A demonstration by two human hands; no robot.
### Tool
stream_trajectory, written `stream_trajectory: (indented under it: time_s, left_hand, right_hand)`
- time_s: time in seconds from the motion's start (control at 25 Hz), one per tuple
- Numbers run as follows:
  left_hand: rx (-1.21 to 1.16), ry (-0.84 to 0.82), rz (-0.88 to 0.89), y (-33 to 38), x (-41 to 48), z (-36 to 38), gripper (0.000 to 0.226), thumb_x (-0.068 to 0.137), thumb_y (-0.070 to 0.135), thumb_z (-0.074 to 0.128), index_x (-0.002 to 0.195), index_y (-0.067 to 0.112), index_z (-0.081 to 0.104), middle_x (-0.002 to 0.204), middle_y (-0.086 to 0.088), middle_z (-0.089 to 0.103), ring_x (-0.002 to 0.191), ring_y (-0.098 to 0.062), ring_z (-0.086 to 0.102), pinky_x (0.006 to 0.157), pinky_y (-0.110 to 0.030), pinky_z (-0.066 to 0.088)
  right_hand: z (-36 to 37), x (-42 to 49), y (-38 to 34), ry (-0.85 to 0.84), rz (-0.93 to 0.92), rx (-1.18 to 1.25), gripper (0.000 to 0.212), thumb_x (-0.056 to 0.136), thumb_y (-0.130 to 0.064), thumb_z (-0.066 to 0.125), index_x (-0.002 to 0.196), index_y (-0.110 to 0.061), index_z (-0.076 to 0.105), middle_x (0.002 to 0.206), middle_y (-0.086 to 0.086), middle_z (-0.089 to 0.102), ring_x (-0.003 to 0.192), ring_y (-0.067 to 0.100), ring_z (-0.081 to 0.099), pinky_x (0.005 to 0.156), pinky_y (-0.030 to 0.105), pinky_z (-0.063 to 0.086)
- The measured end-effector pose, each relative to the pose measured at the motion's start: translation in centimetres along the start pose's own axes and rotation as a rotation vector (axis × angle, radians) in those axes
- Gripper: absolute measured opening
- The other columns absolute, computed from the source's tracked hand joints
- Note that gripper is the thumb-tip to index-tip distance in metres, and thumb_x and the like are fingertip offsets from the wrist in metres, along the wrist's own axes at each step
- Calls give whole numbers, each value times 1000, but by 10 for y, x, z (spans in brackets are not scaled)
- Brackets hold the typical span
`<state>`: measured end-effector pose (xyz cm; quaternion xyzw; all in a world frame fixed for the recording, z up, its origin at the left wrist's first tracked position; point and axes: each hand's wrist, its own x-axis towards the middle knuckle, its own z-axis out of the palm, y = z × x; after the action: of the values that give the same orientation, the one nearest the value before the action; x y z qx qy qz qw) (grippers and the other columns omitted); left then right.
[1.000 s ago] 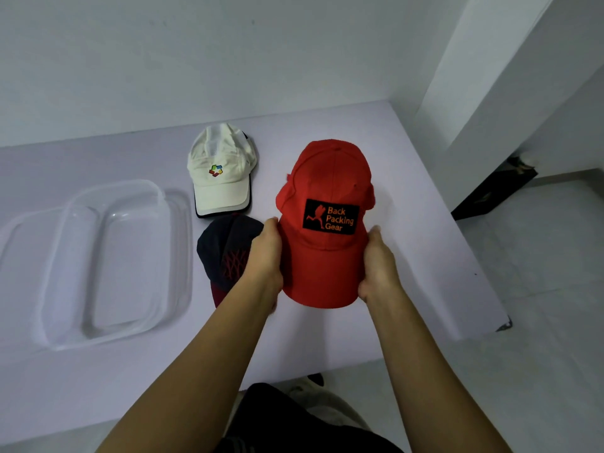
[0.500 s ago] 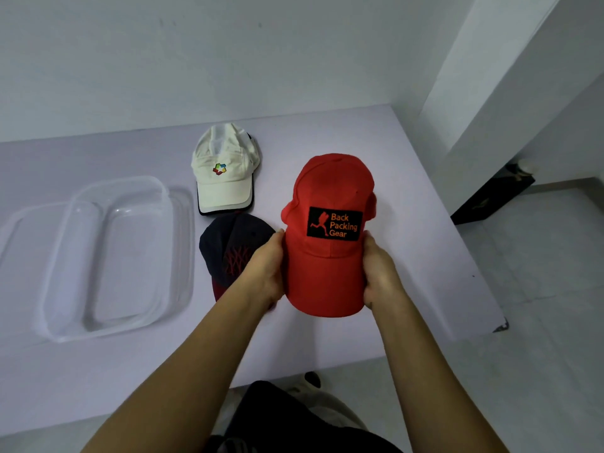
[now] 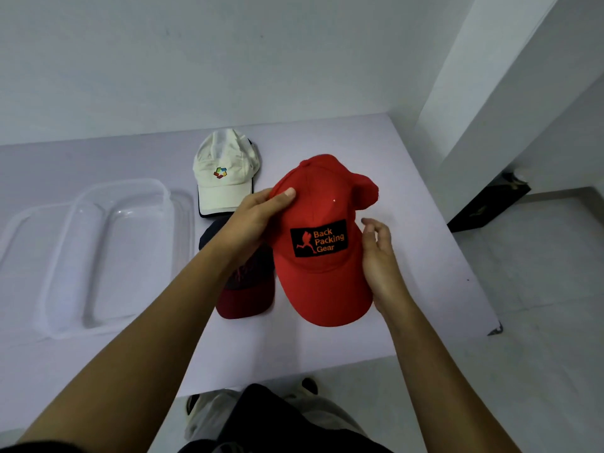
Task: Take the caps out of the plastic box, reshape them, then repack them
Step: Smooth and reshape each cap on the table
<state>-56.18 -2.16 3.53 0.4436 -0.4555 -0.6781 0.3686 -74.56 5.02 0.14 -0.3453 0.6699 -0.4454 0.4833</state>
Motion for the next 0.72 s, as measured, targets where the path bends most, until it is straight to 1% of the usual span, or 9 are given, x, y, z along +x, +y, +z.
stream_trajectory:
  time_s: [0.08,0.16,0.2,0.28,0.36,0.44,0.56,0.64,0.72]
  left_hand:
    - [-117,19,17,-2,-4,0,25,93,19,52,108,7,67,102,-10,72,94,-19,68,90,-32,53]
    - [-100,2,3,-7,-6,1,23,92,19,53,103,6,68,98,-11,73,90,-19,68,89,-33,53]
    - [-76,-12,-13,-8,-7,2,25,92,20,54,104,4,68,101,-13,71,92,-22,67,91,-36,52]
    - [-101,-42,-20,-12,-7,5,32,88,22,58,109,-1,65,107,-18,68,99,-26,63,96,-39,49]
    - [-183,-45,-8,-14,-5,8,35,87,22,59,113,-2,63,110,-18,67,103,-27,62,98,-38,48]
    - [-206,-38,7,-17,0,6,31,91,21,56,114,4,64,111,-16,68,104,-24,64,97,-35,50]
    - [154,-27,34,-18,6,0,24,96,31,51,103,17,69,99,-8,72,90,-17,69,80,-30,56]
    - [386,22,33,-20,11,-3,32,96,39,48,79,16,63,71,1,60,63,-9,57,58,-26,47]
    - [472,80,10,-27,19,-2,42,96,43,46,72,10,55,64,0,45,58,-10,43,55,-25,36]
  right_hand:
    - [2,-4,-2,67,-287,-167,35,99,-37,36,132,-31,41,126,-4,41,110,4,47,90,15,38]
    - [1,1,-2,15,-509,-321,40,97,-37,40,136,-27,41,134,-3,40,122,5,42,97,12,33]
    - [2,5,-5,-93,-504,-323,42,97,-38,40,138,-26,40,137,-4,43,125,6,42,101,16,34]
    - [1,10,-12,-318,-314,-173,43,97,-41,38,139,-29,38,139,-8,47,125,5,46,104,23,39]
    - [-2,15,-13,-421,-192,-47,38,96,-42,38,130,-28,49,131,-8,56,120,5,53,103,26,43]
    - [-7,19,-15,-456,-185,-6,31,93,-39,45,116,-24,58,118,-6,64,109,5,60,94,22,49]
    - [-15,26,-19,-395,-195,-48,18,90,-33,55,99,-18,58,94,-6,66,84,3,65,70,17,51]
    - [-21,36,-22,-338,-195,-199,20,90,-39,54,89,-19,58,83,-5,63,71,6,60,64,20,47]
    - [-28,49,-17,-338,-169,-342,36,91,-49,48,84,-15,60,79,5,62,70,16,57,68,31,47]
